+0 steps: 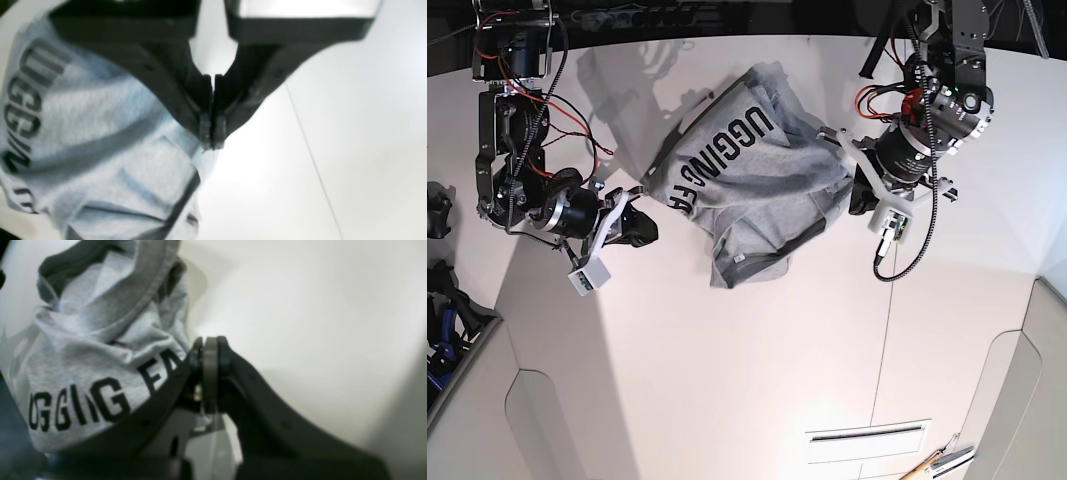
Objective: Fold the T-shirt properly
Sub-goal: 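Pull the bundle's edges square with both grippers and set it flat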
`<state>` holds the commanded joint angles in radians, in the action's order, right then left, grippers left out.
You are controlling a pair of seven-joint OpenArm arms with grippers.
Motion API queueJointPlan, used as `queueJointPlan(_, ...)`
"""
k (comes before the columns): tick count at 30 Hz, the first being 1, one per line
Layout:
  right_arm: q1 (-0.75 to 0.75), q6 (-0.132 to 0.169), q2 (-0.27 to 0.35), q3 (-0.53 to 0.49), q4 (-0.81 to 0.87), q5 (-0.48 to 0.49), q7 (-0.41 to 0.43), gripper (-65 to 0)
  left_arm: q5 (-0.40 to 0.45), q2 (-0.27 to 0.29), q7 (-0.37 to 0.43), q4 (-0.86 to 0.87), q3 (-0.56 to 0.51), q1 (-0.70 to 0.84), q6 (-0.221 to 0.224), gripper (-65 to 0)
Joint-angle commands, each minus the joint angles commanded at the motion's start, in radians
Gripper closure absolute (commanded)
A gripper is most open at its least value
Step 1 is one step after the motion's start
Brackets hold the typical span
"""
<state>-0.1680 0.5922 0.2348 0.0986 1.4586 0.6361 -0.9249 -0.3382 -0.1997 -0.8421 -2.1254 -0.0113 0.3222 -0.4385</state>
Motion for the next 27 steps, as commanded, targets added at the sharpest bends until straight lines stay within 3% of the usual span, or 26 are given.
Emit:
queueJointPlan(4,0.018,0.007,-0.001,-0.006,0.0,0.0,0.015,0.0,-0.085,0.001,0.008,0.0,-0.003,0.1,-0.019,0.0)
queueJointPlan(11,0.053,0.006,-0.004,-0.123,-0.003,-0.001,0.057,0.0,-0.088,0.01,0.042,0.115,-0.003,0.095,-0.019,0.0)
queueJointPlan(16,0.114,0.006,-0.005,-0.135,-0.003,-0.005,0.057,0.0,-0.089,0.076,0.042,0.325,-0.003,-0.029,-0.018,0.0)
queueJointPlan(22,0.188,0.006,-0.006,-0.135,-0.003,0.085,0.05,0.0,-0.009,0.077,0.052,0.504,-0.003,-0.247,-0.01,0.0)
queueJointPlan(27,0.178,0.006,-0.005,-0.132,-0.003,0.066,0.049,0.0,-0.01,0.076,0.013,0.529,-0.003,-0.318,0.0,0.0)
